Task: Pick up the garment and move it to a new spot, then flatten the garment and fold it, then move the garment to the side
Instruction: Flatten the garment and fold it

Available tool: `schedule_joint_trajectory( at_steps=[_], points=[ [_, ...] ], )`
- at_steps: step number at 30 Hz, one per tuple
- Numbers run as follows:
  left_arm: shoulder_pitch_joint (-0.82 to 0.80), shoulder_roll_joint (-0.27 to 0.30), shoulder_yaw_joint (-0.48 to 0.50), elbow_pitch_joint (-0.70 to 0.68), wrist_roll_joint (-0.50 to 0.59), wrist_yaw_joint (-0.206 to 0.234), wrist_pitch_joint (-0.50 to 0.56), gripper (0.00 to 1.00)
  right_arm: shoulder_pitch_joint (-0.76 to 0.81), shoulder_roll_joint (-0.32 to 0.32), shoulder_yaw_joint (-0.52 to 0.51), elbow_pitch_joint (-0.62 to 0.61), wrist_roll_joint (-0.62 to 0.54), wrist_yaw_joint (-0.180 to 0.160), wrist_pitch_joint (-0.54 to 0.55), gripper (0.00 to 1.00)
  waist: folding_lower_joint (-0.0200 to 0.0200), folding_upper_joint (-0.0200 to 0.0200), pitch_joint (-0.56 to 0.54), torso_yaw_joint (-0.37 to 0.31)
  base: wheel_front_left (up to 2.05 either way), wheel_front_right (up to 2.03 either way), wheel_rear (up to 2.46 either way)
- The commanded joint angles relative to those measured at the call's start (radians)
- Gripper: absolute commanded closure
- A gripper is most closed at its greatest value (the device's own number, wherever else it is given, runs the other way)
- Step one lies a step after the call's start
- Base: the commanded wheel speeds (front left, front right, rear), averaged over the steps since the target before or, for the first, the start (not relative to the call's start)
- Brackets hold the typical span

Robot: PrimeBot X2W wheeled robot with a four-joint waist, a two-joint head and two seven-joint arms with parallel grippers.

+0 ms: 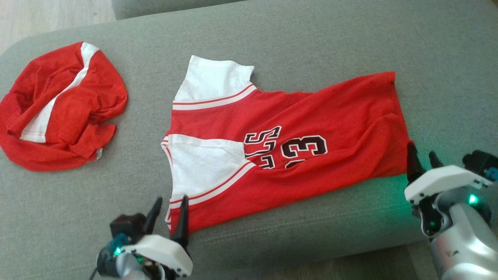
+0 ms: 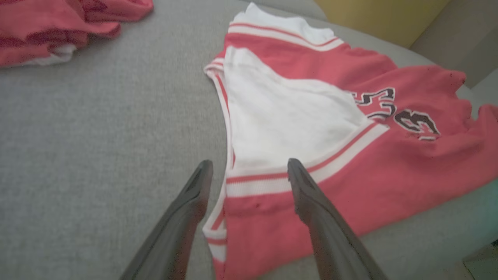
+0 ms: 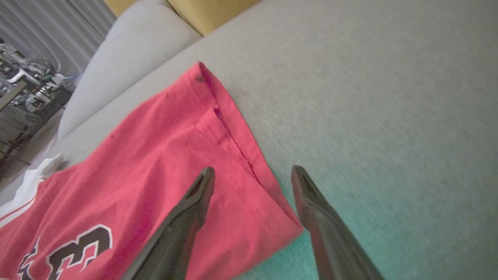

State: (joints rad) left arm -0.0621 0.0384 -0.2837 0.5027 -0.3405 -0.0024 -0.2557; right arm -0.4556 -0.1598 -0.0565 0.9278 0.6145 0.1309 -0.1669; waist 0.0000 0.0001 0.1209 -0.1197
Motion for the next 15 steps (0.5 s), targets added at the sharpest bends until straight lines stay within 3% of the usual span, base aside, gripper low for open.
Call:
schedule_joint_trajectory(
  at_steps=[1,10,15],
  points=[
    [-0.024,0.012,0.044,-0.055,-0.005,0.008,-0.006,0.00,-0.006,-0.009,0.022,-0.053,-0.029,0.000,-0.024,0.00,0.0000,-0.0001,0.000,-0.002,0.00,0.00,0.00],
    [-0.060,0.012,0.140,-0.326,-0.035,0.018,-0.006,0.00,0.059,0.003,0.078,-0.348,-0.191,0.000,-0.089,0.00,0.0000,-0.0001,0.014,-0.010,0.00,0.00,0.00],
    [-0.086,0.012,0.147,-0.376,-0.058,0.050,-0.006,0.00,0.112,0.038,0.079,-0.493,-0.263,0.000,-0.094,0.00,0.0000,-0.0001,0.049,-0.026,0.00,0.00,0.00]
  ],
)
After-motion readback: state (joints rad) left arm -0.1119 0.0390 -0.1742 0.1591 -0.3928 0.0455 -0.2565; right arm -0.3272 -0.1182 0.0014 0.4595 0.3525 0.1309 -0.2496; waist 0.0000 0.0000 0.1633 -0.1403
